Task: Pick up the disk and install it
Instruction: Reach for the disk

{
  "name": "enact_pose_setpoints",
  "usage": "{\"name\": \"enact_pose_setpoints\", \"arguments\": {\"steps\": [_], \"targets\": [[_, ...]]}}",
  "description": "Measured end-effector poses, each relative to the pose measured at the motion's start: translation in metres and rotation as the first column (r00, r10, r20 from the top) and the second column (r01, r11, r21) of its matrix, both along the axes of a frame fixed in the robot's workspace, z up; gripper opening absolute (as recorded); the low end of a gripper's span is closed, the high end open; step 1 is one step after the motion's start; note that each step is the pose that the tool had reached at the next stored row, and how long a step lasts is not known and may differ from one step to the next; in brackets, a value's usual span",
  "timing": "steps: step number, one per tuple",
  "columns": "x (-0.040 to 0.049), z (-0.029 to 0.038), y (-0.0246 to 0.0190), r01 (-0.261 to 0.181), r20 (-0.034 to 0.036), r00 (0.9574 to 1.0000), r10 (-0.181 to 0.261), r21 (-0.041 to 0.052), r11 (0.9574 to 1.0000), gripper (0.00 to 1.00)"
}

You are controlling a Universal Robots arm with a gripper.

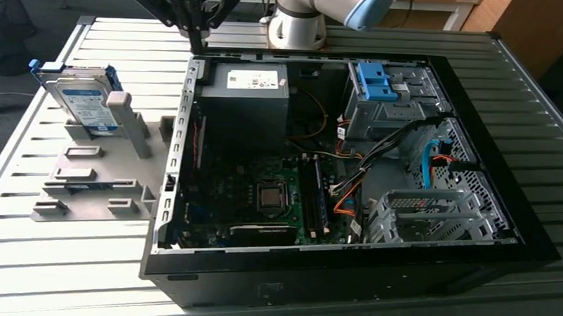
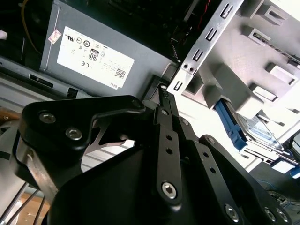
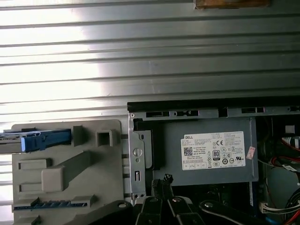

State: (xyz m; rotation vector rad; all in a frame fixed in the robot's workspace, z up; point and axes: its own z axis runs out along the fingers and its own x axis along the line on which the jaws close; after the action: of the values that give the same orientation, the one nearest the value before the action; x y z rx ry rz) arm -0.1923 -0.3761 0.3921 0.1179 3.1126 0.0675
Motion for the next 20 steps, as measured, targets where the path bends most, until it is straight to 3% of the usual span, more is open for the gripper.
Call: {"name": "enact_pose_setpoints", "arguments": {"steps": [20], "targets": [[-0.0063,-0.0001,0.0034,0.000,0.0000,1.0000,0.000,0.0001,1.0000,0.11]]}}
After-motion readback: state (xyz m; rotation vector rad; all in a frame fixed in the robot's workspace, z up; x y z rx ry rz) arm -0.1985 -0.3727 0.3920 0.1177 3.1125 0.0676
